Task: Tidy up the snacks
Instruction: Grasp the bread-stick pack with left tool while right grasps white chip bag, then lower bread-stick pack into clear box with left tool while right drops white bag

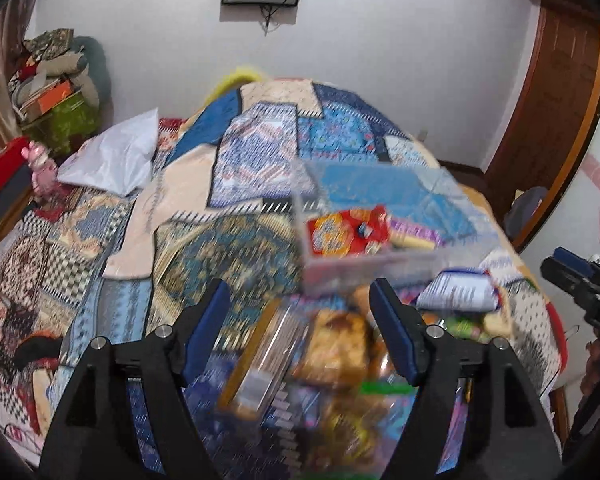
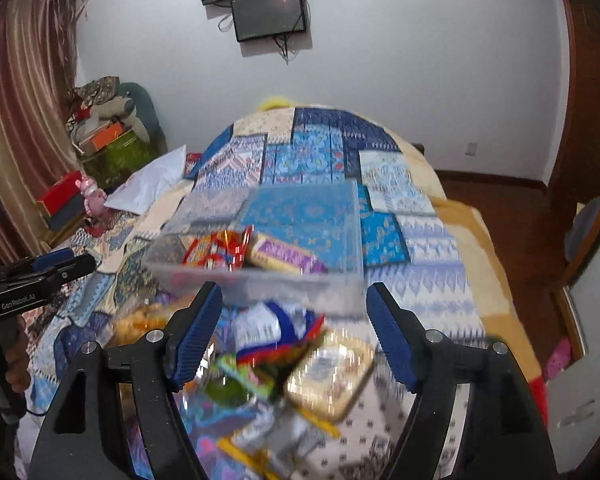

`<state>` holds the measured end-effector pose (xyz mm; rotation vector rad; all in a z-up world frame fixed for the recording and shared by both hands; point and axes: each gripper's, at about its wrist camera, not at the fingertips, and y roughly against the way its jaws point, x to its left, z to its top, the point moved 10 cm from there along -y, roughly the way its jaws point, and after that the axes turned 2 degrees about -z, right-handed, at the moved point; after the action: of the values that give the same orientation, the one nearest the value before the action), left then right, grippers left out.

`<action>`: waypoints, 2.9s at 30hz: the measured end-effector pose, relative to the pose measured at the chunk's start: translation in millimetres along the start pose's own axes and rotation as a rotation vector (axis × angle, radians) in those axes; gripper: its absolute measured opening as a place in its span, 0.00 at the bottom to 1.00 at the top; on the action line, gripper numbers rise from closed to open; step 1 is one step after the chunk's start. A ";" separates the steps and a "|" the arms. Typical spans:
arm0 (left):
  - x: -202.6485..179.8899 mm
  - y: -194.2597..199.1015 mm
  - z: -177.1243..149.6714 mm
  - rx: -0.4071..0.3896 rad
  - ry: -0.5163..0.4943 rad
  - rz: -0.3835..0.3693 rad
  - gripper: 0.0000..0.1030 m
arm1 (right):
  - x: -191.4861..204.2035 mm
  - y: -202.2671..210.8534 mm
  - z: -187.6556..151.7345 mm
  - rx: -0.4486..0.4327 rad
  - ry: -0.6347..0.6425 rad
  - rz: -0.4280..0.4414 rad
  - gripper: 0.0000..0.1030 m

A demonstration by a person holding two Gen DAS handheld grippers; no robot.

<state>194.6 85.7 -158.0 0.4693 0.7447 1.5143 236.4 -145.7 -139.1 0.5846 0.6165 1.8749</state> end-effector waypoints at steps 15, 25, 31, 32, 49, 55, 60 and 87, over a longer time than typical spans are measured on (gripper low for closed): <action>47.7 -43.3 -85.2 0.169 0.029 0.070 0.70 | -8.7 -19.3 -105.7 0.221 -0.109 -0.017 0.70; 37.9 -83.0 -84.0 0.206 0.028 0.023 0.60 | 6.2 -46.1 -121.6 0.291 -0.101 -0.007 0.72; 34.0 -83.0 -88.1 0.192 0.035 -0.005 0.42 | 6.3 -47.6 -126.3 0.295 -0.100 0.005 0.71; 34.4 -80.3 -89.7 0.192 0.035 -0.005 0.38 | 5.9 -46.0 -127.0 0.296 -0.099 0.005 0.70; 35.1 -27.1 -98.6 0.134 0.034 0.023 0.34 | -8.4 -9.4 -136.0 0.271 -0.112 0.029 0.45; 22.6 -7.0 -74.9 0.074 0.024 -0.001 0.34 | -14.8 11.7 -112.2 0.197 -0.127 0.031 0.45; 9.4 5.1 -47.4 0.020 0.012 -0.025 0.34 | -17.6 21.7 -82.3 0.124 -0.122 0.028 0.45; -63.0 -84.9 53.7 0.011 -0.037 -0.144 0.34 | 17.5 -80.8 44.6 0.027 -0.040 0.103 0.45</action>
<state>298.5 29.9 -170.4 0.4416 0.7419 1.3647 314.0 -95.5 -156.4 0.6807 0.5966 1.9486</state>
